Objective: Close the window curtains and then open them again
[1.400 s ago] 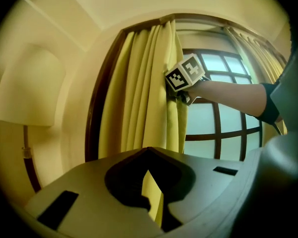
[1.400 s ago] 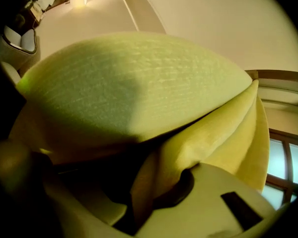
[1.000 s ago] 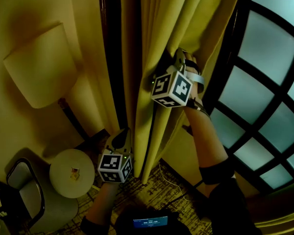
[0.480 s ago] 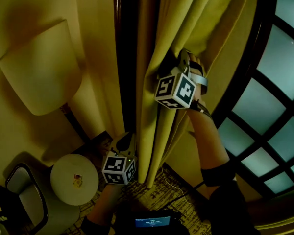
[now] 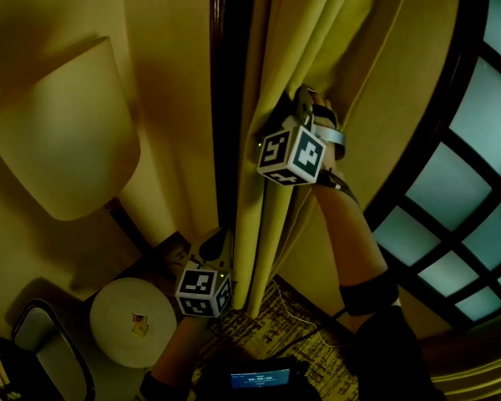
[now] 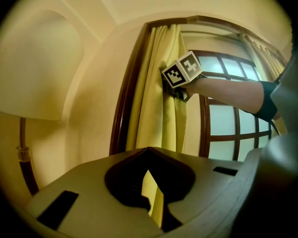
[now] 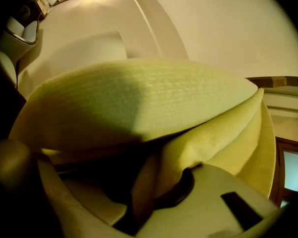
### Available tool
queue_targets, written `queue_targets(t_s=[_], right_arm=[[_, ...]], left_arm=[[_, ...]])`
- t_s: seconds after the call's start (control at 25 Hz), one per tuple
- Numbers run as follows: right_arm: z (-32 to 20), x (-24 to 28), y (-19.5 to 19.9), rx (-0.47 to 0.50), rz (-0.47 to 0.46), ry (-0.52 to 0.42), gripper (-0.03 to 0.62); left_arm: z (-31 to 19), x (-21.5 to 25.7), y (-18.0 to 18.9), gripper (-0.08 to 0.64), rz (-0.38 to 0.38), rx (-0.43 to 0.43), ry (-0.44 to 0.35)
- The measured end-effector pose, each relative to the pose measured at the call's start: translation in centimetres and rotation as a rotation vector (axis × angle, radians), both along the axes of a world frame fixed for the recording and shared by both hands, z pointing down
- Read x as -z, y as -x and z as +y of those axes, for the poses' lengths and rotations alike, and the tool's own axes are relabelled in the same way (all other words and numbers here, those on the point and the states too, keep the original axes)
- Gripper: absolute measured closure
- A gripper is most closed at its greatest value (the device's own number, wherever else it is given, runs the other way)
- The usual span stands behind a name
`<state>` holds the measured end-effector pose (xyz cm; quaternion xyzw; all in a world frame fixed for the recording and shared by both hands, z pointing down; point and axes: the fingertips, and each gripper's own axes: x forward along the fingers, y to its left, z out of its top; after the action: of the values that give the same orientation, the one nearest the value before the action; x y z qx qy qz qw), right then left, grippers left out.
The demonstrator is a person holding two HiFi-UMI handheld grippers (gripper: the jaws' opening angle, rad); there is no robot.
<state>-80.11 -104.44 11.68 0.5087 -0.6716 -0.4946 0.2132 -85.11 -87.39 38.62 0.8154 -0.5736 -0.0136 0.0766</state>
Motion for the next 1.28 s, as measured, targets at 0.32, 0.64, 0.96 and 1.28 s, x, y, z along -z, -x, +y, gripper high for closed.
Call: queue_targets(t_s=[0.32, 0.64, 0.96, 1.28], right_arm=[[-0.4, 0.3, 0.9, -0.036, -0.025, -0.006, 0.546], [1.6, -0.1, -1.3, -0.114, -0.028, 0.005, 0.538], [3.3, -0.8, -4.3, -0.202, -0.081, 0.011, 0.523], [7.1, -0.9, -9.7, -0.258, -0.279, 0.021, 0.451]], left_arm=[[-0.1, -0.5, 3.1, 0.551, 0.003, -0.021, 0.014], [0.6, 0.8, 2.0, 0.551, -0.004, -0.117, -0.013], [1.0, 0.4, 1.7, 0.551, -0.003, -0.182, -0.014], [0.6, -1.4, -0.3, 0.551, 0.017, -0.275, 0.007]])
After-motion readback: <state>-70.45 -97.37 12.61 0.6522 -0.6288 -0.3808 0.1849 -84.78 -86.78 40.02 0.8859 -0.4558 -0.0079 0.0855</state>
